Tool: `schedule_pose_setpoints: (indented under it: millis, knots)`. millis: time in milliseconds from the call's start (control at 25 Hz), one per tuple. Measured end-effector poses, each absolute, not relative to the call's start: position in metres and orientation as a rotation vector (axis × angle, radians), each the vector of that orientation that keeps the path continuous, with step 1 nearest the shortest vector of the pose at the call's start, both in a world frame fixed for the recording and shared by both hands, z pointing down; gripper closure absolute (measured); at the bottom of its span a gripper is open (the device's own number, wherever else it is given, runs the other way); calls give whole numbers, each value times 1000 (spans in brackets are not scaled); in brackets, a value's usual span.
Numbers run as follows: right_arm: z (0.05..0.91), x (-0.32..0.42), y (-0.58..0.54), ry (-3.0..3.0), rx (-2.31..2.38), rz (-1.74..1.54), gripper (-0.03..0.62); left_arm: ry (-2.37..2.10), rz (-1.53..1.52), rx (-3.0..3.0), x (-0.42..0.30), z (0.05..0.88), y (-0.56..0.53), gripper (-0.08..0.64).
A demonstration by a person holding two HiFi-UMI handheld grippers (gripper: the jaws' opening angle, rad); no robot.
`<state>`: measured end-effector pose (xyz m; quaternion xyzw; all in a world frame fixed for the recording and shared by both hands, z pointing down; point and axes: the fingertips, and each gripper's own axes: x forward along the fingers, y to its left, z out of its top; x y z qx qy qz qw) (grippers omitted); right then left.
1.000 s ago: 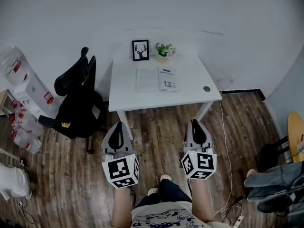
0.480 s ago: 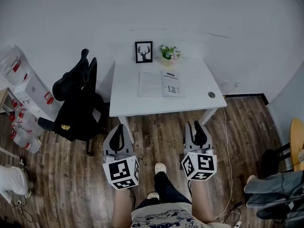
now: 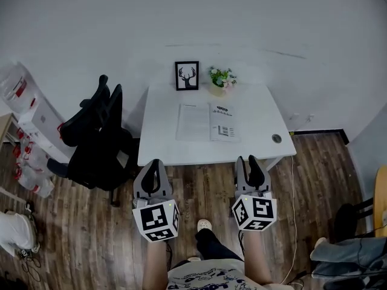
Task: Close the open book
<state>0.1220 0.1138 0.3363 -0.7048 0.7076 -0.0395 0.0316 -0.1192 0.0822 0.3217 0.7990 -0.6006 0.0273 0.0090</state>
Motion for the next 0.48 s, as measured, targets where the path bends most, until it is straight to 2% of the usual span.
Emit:
schedule_pose_setpoints:
  millis: [480]
  knots:
    - [339,162,2,2216,-2119,-145,472,-1936,99,2461,-83,321,-19,532]
